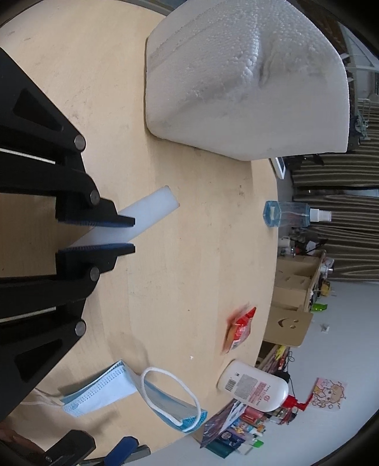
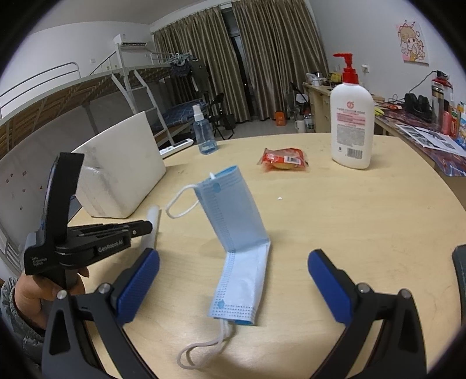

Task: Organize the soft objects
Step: 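Lift the foam stick with the left tool while the right tool grasps the blue mask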

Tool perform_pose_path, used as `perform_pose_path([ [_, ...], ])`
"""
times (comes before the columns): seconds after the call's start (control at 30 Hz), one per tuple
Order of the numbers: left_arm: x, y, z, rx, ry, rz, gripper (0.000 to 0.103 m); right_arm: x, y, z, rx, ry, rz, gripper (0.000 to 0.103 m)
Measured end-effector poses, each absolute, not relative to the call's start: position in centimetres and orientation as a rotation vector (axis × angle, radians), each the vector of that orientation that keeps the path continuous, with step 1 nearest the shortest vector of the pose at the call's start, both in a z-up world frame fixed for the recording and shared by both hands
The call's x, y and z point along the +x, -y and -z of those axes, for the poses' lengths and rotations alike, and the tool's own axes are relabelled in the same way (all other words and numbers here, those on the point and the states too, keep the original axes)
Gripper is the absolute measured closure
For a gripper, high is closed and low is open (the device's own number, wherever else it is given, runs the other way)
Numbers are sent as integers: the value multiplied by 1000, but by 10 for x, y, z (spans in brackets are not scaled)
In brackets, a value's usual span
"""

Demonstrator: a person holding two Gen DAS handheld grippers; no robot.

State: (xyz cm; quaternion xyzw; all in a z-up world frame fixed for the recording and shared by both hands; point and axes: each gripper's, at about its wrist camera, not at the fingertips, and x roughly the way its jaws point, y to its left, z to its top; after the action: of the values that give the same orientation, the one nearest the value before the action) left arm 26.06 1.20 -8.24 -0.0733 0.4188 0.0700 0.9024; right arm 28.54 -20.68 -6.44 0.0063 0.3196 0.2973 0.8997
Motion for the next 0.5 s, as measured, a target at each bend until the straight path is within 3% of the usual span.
perform_pose_path([
  [0.07, 260, -11, 82, -146, -864, -153, 88, 285, 207, 64, 12, -657, -617, 0],
  [0.13, 259, -9, 81, -139, -859, -161, 73, 283, 208, 63, 11, -653, -619, 0],
  [0.2, 259, -9, 83, -138, -866, -172, 44, 283, 208, 64, 14, -654, -621, 0],
  [0.43, 262, -13, 91, -163, -896, -207, 44, 281, 212, 64, 20, -653, -614, 0],
  [0.5, 264, -11, 91, -154, -898, -215, 54, 279, 213, 63, 20, -649, -616, 0],
])
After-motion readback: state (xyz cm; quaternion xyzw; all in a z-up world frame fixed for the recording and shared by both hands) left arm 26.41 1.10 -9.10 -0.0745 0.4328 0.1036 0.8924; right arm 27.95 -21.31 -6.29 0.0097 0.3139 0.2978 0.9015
